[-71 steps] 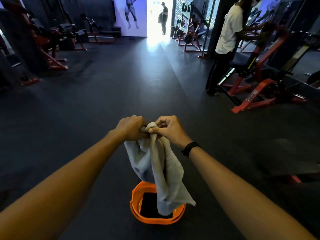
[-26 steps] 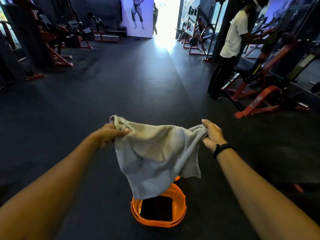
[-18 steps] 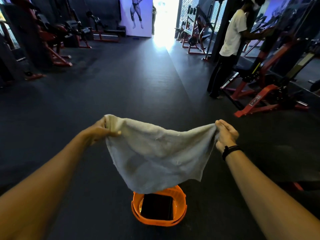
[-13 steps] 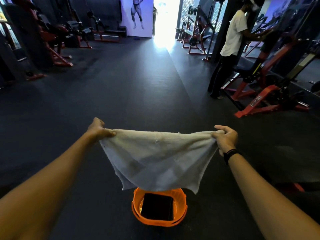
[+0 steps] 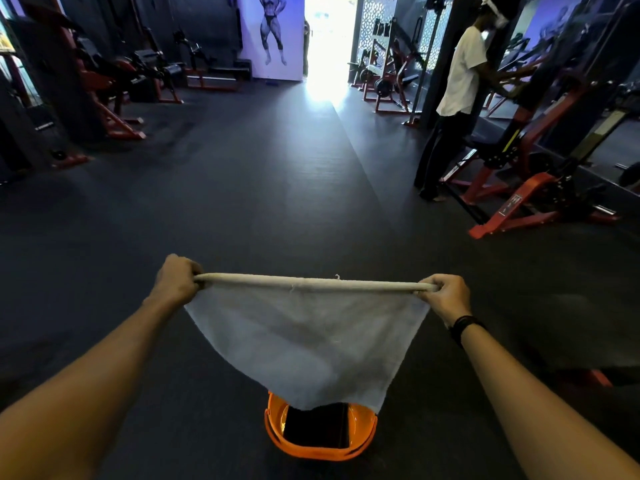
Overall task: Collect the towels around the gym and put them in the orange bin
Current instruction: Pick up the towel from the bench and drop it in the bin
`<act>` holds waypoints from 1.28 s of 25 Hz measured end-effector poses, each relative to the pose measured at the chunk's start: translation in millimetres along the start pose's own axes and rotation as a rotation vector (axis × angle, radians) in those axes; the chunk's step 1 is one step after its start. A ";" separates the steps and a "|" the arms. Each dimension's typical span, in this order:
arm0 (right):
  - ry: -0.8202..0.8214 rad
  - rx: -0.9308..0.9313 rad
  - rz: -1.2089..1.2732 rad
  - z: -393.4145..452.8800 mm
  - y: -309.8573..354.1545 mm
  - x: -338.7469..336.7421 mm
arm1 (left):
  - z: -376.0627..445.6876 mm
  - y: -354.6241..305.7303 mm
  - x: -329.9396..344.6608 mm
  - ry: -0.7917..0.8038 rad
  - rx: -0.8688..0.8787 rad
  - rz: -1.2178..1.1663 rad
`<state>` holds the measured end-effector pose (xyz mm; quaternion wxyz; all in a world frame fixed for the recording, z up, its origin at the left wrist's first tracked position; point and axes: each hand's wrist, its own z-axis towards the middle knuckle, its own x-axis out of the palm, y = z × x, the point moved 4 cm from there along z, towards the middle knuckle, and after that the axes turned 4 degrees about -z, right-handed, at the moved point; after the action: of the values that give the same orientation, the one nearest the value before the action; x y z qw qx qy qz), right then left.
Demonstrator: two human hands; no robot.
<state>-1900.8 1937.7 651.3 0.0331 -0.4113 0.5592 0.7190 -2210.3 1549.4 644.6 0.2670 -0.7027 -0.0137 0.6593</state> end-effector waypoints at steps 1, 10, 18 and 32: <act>-0.016 -0.006 0.003 -2.1 0.9 0.3 | 0.1 1.4 -4.3 -0.050 -0.008 0.014; 0.803 0.181 0.749 -19.6 12.2 -7.2 | -32.3 -26.6 -20.4 0.511 0.018 -0.887; -0.084 0.300 0.508 1.7 20.5 26.5 | -21.8 -43.8 -12.6 0.130 -0.159 -0.538; 0.679 -0.479 -0.051 -66.3 115.3 90.7 | -83.8 -174.6 39.0 0.795 -0.160 -1.095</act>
<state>-1982.4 1802.2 681.6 -0.2321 -0.6348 0.3452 0.6512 -2068.9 1683.7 676.4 0.4941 -0.8009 -0.3172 0.1175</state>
